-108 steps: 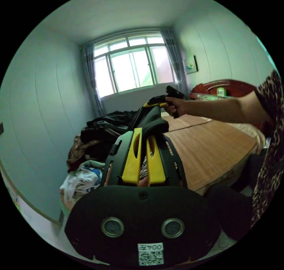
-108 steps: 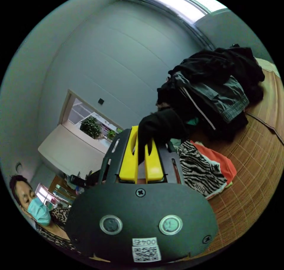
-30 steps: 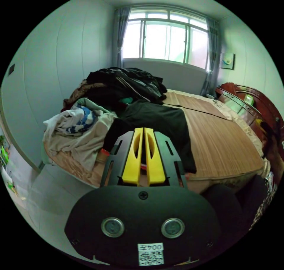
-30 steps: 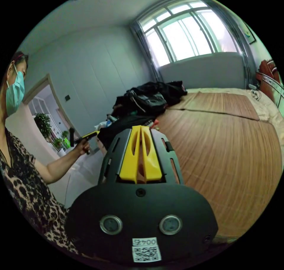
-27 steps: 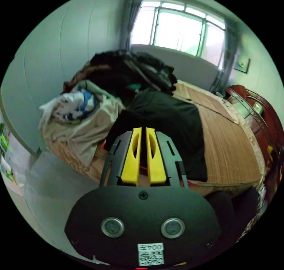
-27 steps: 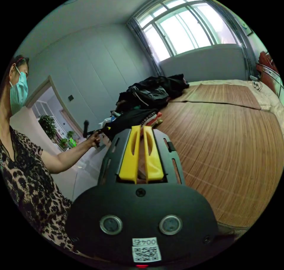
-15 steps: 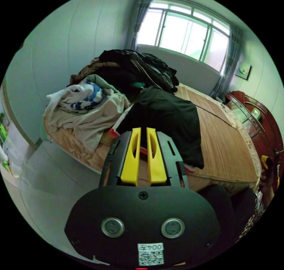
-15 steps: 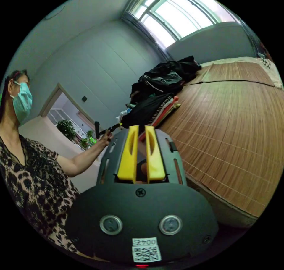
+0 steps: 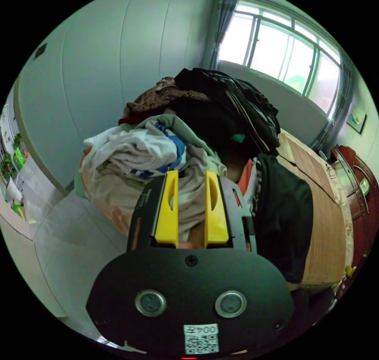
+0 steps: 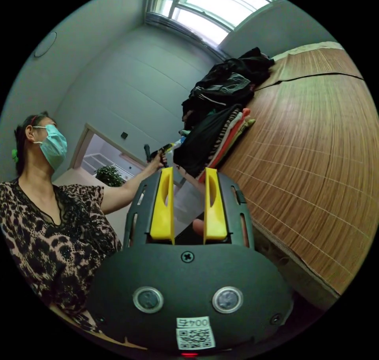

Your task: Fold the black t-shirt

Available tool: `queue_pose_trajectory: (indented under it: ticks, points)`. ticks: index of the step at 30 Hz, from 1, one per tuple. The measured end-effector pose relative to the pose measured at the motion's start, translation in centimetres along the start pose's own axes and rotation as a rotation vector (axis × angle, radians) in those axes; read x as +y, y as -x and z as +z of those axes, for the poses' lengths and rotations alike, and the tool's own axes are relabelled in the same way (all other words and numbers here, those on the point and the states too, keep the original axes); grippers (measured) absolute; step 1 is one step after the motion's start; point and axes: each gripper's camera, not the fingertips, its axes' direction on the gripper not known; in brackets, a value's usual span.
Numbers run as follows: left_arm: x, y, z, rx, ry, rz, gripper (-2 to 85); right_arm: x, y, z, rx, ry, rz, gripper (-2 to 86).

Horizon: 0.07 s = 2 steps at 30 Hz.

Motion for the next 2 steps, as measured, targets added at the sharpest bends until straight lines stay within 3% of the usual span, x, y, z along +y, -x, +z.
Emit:
queue_pose_trajectory:
  ticks: [2]
  points:
    - [-2.6,-1.4,2.1,0.014,0.031,0.002,11.9,-0.3,-0.5,-0.2,0.014,0.007,0.004,16.2]
